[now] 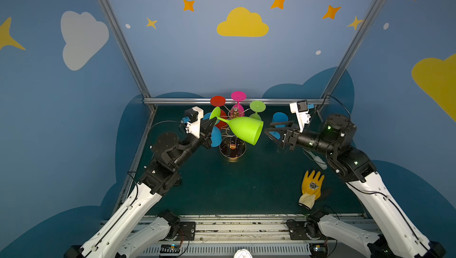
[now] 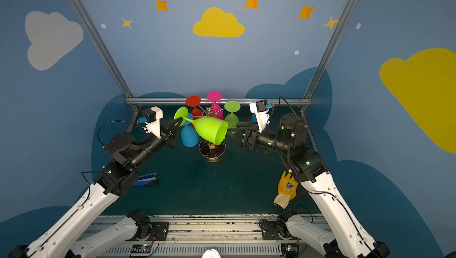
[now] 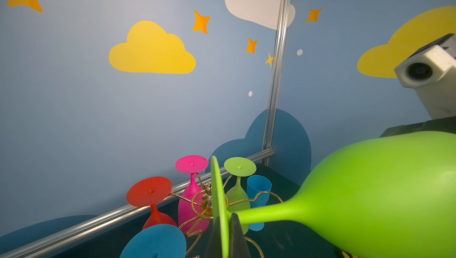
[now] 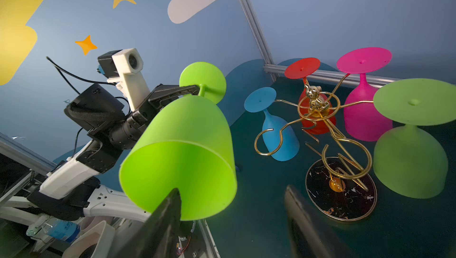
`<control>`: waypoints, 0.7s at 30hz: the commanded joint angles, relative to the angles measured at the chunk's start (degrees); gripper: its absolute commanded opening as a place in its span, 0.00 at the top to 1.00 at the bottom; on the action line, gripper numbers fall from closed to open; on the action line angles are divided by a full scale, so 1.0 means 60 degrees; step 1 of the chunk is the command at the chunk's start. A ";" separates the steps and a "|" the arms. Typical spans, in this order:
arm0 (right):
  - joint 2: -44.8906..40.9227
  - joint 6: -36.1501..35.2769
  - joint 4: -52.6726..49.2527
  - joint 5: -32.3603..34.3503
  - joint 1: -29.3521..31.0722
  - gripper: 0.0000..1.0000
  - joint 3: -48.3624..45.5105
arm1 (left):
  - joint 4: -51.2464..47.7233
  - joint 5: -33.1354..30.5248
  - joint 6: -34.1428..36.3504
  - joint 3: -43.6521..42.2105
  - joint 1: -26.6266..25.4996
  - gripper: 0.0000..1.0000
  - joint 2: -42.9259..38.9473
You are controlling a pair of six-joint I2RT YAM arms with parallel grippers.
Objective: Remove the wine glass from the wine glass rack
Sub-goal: 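Open the left gripper and withdraw the left arm while the right gripper holds the glass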
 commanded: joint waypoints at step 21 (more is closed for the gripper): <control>0.1281 0.0320 0.0756 0.0361 0.1102 1.00 0.0878 | 0.0079 -0.0170 -0.0082 -0.0021 0.0124 0.88 -0.0038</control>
